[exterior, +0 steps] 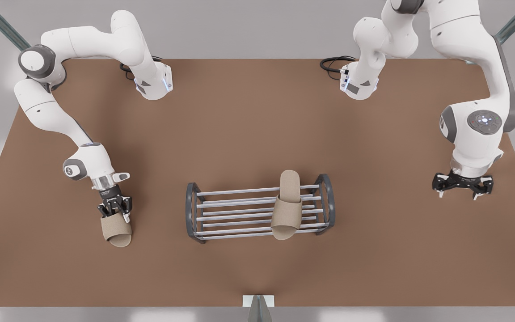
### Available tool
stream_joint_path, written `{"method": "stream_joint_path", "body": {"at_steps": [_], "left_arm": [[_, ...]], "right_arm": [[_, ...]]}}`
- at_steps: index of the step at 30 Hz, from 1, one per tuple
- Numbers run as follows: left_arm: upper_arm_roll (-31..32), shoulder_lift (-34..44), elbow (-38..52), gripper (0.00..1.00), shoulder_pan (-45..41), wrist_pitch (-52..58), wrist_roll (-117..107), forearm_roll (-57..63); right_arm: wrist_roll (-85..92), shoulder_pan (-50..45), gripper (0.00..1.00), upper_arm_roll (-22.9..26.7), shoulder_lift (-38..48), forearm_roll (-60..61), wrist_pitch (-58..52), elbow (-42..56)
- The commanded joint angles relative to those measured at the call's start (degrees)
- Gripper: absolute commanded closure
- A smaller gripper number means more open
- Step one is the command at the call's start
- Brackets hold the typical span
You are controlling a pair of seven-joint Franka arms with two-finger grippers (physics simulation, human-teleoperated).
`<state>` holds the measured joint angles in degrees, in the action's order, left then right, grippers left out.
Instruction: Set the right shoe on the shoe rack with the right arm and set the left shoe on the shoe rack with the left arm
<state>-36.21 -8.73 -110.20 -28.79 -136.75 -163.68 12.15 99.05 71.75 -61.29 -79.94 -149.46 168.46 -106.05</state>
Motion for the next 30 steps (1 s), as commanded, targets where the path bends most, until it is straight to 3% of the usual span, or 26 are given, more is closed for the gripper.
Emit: {"method": "stream_joint_path", "body": {"at_steps": [1, 2, 3, 5, 6, 9, 17, 19, 23, 26, 30], "left_arm": [[0.62, 1.52, 2.97, 0.00, 0.48, 20.97, 98.14, -12.45], [-0.17, 1.43, 3.15, 0.00, 2.86, 26.08, 124.40, -27.47], [-0.44, 1.52, 7.44, 0.00, 3.65, 32.92, 123.34, -30.68], [-0.44, 0.55, 14.84, 0.00, 6.20, 39.72, 160.07, -26.12], [-0.35, 0.55, 14.75, 0.00, 6.29, 39.72, 163.59, -25.77], [0.88, -0.77, 19.50, 0.00, 4.80, 39.72, 165.18, -22.25], [0.97, -0.85, 19.67, 0.00, 2.96, 39.72, 164.91, -20.94], [15.73, -1.38, 22.22, 0.00, 11.56, 39.72, 164.12, -15.57], [15.65, -1.29, 22.22, 0.00, 11.65, 39.81, 164.12, -15.75], [15.56, -1.38, 22.22, 0.00, 11.74, 39.81, 164.39, -15.75], [15.30, -1.38, 22.22, 0.00, 11.74, 39.90, 164.47, -15.75]], "right_arm": [[-3.43, 0.06, 0.46, -0.06, 0.05, 0.05, 0.03, -0.03], [-3.43, 0.06, 0.47, -0.06, 0.05, 0.05, -0.06, -0.03], [-3.43, 0.06, 0.47, -0.06, 0.05, 0.05, 0.03, -0.03], [-3.43, 0.06, 0.48, -0.06, 0.14, 0.05, -0.06, -0.03], [-3.43, -0.03, 0.49, -0.06, 0.14, 0.05, -0.06, 0.06], [-3.34, -0.38, 0.53, -0.15, 0.31, 0.05, 0.03, 0.06], [-3.25, -1.35, 0.58, -0.58, 1.28, -0.04, -0.14, 0.14], [-3.25, -1.70, 0.62, -0.76, 1.63, -0.04, -0.14, 0.14], [-3.16, -1.79, 0.68, -0.85, 1.72, -0.12, -0.23, 0.14], [-2.90, -1.79, 0.79, -0.85, 1.72, -0.21, -0.23, 0.14], [-2.73, -1.88, 0.79, -1.29, 2.42, -0.12, -0.23, 0.14]]}}
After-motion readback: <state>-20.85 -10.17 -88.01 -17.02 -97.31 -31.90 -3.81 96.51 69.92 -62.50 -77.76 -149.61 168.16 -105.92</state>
